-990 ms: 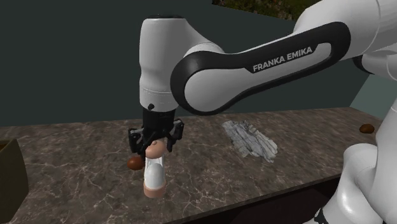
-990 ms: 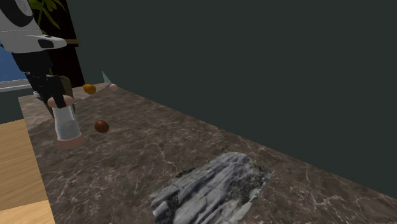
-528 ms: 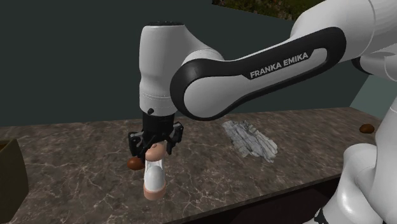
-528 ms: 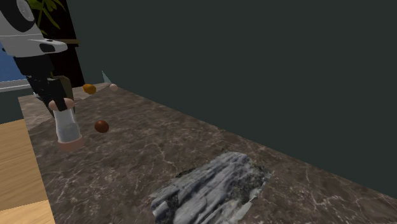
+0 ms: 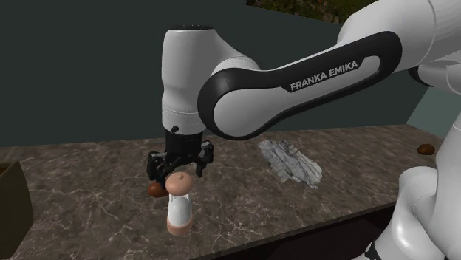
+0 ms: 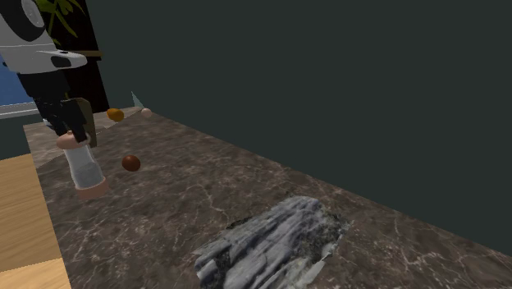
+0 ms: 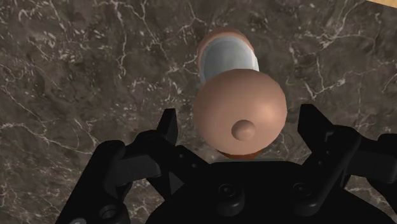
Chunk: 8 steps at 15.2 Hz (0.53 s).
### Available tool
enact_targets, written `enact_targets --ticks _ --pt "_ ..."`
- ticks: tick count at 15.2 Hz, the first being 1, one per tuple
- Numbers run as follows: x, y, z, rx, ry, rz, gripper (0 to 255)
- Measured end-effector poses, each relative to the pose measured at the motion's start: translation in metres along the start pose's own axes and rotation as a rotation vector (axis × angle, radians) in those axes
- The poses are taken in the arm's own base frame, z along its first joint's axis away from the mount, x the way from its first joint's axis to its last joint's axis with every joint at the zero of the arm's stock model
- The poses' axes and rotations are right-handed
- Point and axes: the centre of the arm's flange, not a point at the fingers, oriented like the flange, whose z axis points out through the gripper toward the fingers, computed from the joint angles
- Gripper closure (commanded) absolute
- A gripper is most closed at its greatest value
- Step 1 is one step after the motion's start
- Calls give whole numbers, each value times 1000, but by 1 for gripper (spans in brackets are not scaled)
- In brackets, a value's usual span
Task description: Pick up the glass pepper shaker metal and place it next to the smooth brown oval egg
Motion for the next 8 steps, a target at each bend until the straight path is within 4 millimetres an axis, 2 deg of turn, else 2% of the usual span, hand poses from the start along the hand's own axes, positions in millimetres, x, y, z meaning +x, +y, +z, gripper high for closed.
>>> enact_targets --ticks 2,4,8 --pt "0 0 -15 0 0 0 0" --pt "1 0 -39 1 1 0 0" --pt "0 0 -50 0 0 0 0"
